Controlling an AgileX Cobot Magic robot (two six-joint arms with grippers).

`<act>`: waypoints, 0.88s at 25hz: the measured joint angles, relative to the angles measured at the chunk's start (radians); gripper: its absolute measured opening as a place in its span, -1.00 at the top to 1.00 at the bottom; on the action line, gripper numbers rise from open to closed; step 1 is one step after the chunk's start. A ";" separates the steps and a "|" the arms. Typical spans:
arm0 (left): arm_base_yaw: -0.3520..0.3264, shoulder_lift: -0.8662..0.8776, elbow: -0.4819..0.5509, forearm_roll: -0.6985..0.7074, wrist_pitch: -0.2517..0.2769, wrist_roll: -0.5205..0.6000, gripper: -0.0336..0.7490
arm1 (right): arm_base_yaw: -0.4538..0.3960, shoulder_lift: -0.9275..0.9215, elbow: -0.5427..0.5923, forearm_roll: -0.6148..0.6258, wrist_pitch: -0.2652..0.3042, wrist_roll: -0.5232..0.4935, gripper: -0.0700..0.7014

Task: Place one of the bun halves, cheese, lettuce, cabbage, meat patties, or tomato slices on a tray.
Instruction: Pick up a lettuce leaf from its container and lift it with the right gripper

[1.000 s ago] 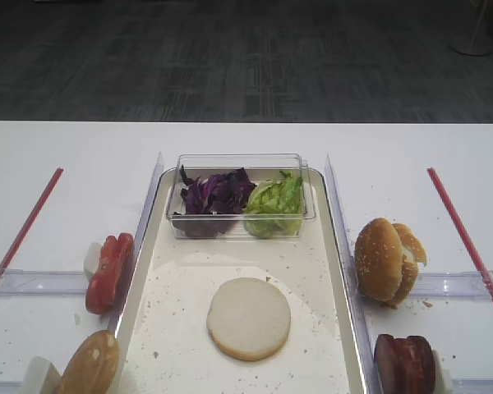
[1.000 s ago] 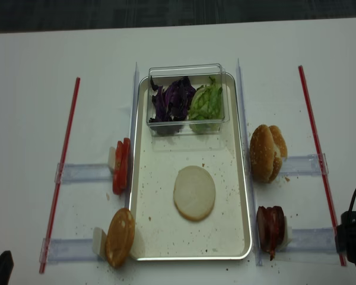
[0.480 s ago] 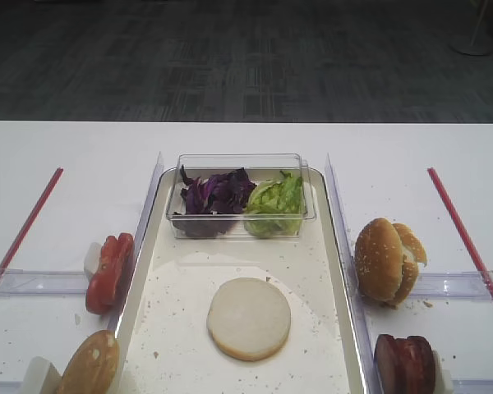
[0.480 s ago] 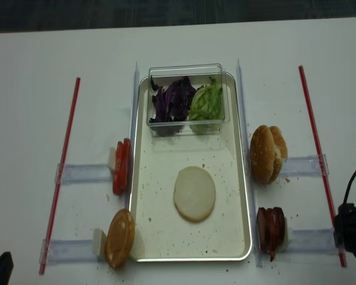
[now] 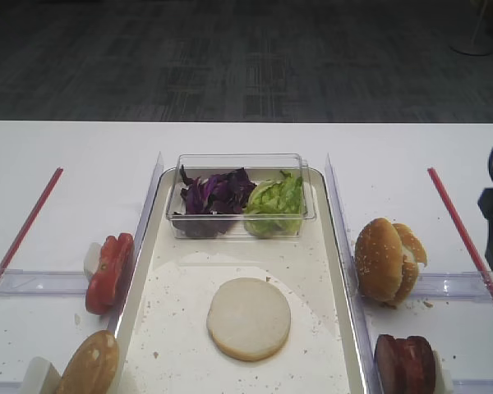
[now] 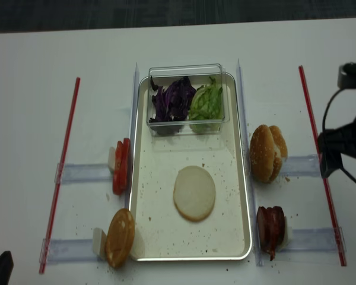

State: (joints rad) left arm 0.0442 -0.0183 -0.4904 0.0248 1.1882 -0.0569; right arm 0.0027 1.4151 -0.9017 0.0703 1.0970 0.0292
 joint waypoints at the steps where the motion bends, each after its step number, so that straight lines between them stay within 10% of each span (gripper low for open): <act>1: 0.000 0.000 0.000 0.000 0.000 0.000 -0.30 | 0.000 0.046 -0.045 0.000 0.000 0.000 -0.97; 22: 0.000 0.000 0.000 0.000 0.000 0.000 -0.30 | 0.000 0.666 -0.784 -0.019 0.097 -0.002 -0.97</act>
State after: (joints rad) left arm 0.0442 -0.0183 -0.4904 0.0248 1.1882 -0.0569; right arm 0.0027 2.0811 -1.6858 0.0517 1.1936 0.0276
